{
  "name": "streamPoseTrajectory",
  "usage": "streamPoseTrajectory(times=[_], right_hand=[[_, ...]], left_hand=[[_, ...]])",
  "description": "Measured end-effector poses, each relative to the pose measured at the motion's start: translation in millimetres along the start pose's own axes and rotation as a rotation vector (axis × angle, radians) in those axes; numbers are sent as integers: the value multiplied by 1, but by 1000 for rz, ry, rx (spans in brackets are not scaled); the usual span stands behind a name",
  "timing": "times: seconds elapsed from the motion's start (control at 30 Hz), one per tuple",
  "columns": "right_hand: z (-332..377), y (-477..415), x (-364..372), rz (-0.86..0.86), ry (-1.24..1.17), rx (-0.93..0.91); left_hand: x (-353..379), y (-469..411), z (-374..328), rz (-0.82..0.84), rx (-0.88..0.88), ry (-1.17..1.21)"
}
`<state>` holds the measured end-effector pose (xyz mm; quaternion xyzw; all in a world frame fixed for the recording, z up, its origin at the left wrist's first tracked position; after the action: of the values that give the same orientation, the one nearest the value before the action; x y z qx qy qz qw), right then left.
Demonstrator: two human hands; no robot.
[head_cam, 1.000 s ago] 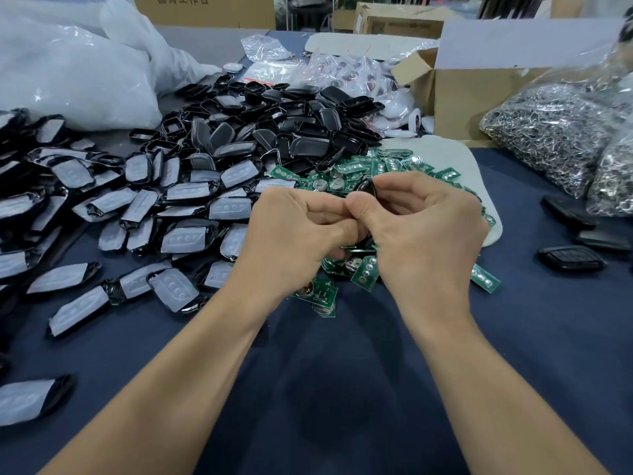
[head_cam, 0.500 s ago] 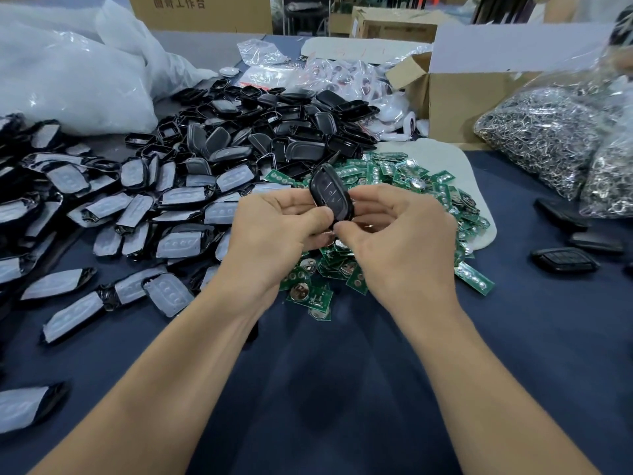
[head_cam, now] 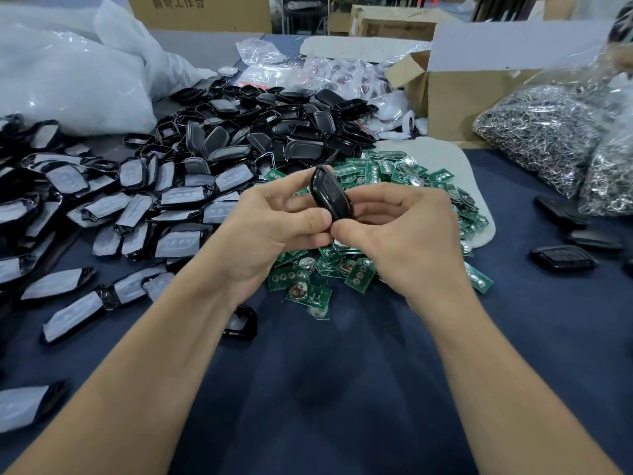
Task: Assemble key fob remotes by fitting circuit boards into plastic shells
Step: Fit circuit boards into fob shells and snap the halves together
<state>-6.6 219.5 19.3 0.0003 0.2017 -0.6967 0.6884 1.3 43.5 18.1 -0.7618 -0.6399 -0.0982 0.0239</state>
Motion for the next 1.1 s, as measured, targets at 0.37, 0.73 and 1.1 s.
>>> streamPoseTrajectory(times=[0.37,0.73,1.1], right_hand=[[-4,-1,0,41,-52,62],[-9,-2,3,5,-128,178],[-8,0,3,7,-94,138]], left_hand=[[-5,-4,3,-42,-17,17],[-4,-5,4,-54,24,-18],[-1,-4,6,-89,64,-25]])
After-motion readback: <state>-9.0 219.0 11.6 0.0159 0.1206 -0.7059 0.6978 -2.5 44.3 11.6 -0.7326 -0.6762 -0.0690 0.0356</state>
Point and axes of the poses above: each hand's wrist, its own y-axis away from the middle knuckle, its own x-axis out of the palm, z = x × y, the point moved 1 cm from there along -y, towards the middle knuckle, and after that the axes turned 4 degrees about -x, right-handed, at the moved point
